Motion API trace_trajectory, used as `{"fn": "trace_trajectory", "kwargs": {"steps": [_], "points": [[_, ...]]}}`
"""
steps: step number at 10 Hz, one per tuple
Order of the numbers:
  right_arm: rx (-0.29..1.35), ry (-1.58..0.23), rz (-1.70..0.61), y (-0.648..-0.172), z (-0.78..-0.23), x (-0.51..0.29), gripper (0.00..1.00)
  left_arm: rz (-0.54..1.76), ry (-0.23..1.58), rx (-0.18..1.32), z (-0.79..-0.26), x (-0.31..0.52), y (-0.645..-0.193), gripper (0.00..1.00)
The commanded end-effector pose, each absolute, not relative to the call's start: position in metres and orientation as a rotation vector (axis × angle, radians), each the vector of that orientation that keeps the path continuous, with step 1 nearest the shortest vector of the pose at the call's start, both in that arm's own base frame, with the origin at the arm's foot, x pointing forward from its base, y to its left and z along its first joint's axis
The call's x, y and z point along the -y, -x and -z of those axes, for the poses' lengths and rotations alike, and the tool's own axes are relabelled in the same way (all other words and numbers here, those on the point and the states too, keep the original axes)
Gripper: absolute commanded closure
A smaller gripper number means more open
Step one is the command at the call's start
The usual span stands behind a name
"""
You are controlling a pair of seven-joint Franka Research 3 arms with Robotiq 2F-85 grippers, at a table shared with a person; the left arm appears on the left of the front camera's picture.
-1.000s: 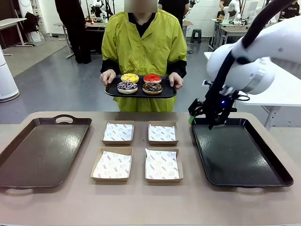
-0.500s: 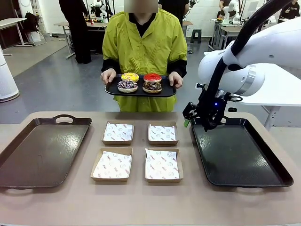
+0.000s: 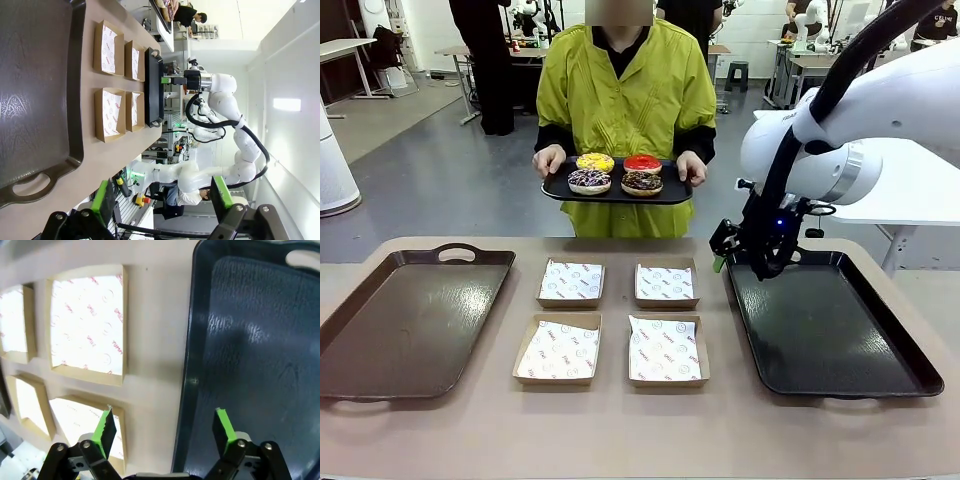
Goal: Individually package the donuts and arrange them on the tray.
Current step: Pick up one Paper togo box.
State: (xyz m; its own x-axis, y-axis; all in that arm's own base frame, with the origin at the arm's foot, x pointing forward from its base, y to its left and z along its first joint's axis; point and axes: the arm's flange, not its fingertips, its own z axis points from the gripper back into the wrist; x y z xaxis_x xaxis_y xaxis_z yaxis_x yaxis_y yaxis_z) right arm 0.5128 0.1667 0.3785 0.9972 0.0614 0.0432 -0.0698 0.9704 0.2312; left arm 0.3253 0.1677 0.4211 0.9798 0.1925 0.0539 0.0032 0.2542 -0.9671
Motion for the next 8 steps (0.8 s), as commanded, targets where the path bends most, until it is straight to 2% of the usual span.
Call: {"fn": "trace_trajectory", "kwargs": {"steps": [1,8], "points": [[0.008,-0.113,-0.049,-0.535,-0.378,-0.202,0.0,-0.13,1.328,0.183,-0.423,-0.17,-0.324,0.0],[-0.07,-0.031,-0.08,-0.585,-0.323,-0.249,0.0,-0.13,1.328,0.183,-0.423,-0.17,-0.324,0.0]]}}
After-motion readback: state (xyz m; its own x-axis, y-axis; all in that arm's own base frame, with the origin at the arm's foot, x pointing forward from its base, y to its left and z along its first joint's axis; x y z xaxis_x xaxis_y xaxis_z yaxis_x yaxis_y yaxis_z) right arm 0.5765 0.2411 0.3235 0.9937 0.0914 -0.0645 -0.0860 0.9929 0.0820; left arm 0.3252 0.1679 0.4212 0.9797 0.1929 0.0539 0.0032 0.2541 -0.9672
